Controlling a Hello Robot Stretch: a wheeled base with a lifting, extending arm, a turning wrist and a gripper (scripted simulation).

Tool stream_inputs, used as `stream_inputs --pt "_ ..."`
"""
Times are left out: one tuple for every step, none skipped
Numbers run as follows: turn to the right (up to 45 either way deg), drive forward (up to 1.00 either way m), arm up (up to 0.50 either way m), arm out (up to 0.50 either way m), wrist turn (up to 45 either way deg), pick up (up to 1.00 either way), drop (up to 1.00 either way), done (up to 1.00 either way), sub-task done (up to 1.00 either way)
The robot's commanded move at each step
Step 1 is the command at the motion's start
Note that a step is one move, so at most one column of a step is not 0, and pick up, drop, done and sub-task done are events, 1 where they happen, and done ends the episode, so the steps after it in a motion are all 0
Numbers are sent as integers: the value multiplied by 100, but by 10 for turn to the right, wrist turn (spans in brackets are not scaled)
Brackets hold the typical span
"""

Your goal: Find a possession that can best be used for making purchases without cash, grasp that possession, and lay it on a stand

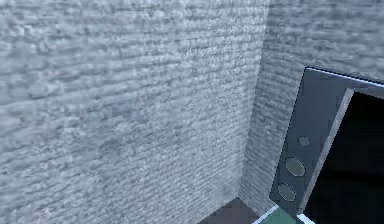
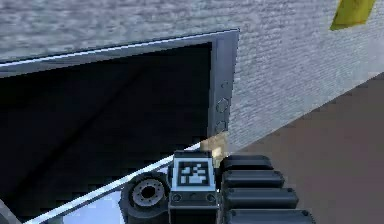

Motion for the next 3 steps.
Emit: stream_inputs --pt "450 0 0 0 0 0 0 0 0" --pt "270 0 0 0 0 0 0 0 0" --pt "0 30 0 0 0 0 0 0 0"
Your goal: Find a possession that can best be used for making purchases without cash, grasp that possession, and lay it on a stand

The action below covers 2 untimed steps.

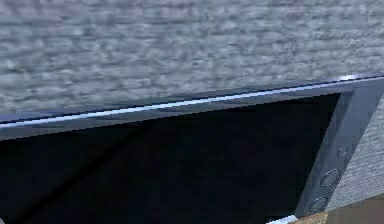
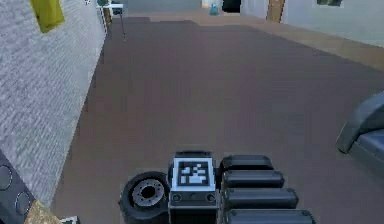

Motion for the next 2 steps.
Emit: stream_inputs --pt "-330 0 0 0 0 0 0 0 0" --pt "-90 0 0 0 0 0 0 0 0"
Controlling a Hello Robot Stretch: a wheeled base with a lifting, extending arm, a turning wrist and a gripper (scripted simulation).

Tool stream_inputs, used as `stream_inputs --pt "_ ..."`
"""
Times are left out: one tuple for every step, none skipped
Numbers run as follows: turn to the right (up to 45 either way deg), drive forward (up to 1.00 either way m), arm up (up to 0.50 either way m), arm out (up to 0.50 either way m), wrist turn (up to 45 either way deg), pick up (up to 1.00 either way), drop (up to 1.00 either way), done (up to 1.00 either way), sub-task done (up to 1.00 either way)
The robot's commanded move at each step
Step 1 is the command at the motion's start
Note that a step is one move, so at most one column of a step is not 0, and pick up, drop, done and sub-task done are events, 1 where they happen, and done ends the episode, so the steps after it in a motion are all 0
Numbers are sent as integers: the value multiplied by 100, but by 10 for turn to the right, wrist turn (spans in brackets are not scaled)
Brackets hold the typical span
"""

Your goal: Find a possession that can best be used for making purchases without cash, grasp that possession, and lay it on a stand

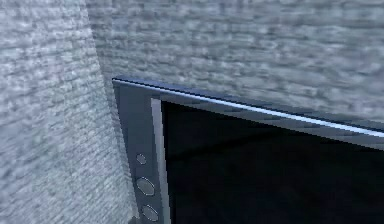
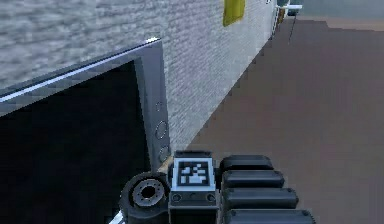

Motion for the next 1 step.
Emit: stream_inputs --pt "-30 0 0 0 0 0 0 0 0"
